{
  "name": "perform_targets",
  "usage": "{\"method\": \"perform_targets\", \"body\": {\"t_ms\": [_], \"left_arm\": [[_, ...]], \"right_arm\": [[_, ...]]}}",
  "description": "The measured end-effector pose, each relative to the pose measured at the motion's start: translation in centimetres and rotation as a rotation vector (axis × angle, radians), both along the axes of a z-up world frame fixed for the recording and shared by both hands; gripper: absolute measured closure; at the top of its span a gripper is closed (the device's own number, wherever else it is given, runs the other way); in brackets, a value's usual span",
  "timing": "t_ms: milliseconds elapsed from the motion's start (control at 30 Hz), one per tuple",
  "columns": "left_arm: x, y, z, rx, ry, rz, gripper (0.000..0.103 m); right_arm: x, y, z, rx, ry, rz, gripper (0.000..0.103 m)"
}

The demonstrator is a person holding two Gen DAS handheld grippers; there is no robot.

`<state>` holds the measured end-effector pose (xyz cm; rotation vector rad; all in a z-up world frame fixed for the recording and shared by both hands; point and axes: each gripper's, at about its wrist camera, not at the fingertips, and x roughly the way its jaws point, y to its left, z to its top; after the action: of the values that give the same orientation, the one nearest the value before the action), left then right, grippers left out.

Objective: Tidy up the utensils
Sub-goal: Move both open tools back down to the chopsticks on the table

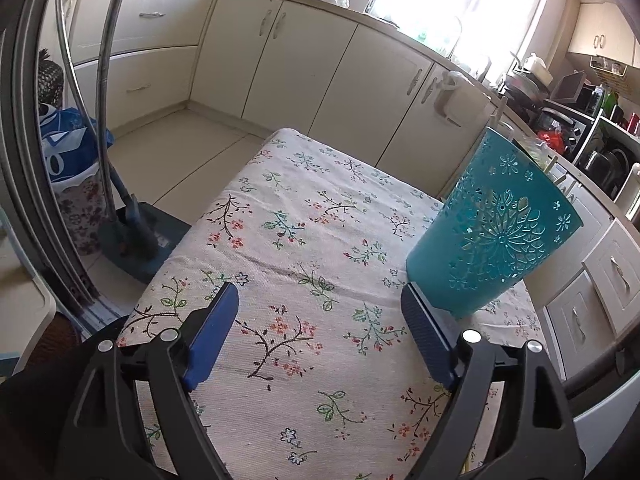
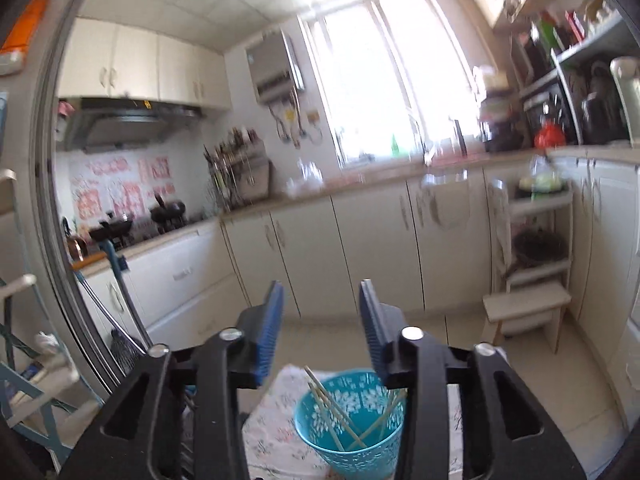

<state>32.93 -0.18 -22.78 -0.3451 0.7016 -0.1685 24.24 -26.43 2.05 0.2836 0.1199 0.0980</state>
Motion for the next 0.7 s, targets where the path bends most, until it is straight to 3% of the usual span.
{"method": "perform_targets", "body": {"t_ms": [100, 167, 333, 400, 433, 533, 700], "left_arm": [[-0.1, 0.1, 0.0, 0.003, -0.001, 0.012, 0.023], [-0.1, 0.1, 0.1, 0.007, -0.002, 0.018, 0.022], [-0.2, 0.0, 0.1, 0.019, -0.002, 0.024, 0.019], [-0.2, 0.1, 0.1, 0.022, -0.001, 0.025, 0.019], [-0.2, 0.1, 0.1, 0.023, 0.000, 0.025, 0.018], [-0.2, 0.1, 0.1, 0.024, 0.003, 0.025, 0.018], [-0.1, 0.0, 0.1, 0.026, 0.007, 0.020, 0.017]], "right_arm": [[-3.7, 0.6, -0.3, -0.012, -0.022, -0.009, 0.053], [-5.0, 1.6, -2.8, -0.034, 0.055, 0.003, 0.050], [-3.4, 5.2, -15.1, -0.110, 0.507, 0.090, 0.049], [-2.6, 5.7, -19.9, -0.105, 0.652, 0.096, 0.056], [-2.3, 5.7, -21.3, -0.093, 0.694, 0.097, 0.064], [-1.8, 6.0, -23.4, -0.074, 0.742, 0.101, 0.070], [-0.8, 6.6, -24.0, -0.085, 0.755, 0.101, 0.072]]}}
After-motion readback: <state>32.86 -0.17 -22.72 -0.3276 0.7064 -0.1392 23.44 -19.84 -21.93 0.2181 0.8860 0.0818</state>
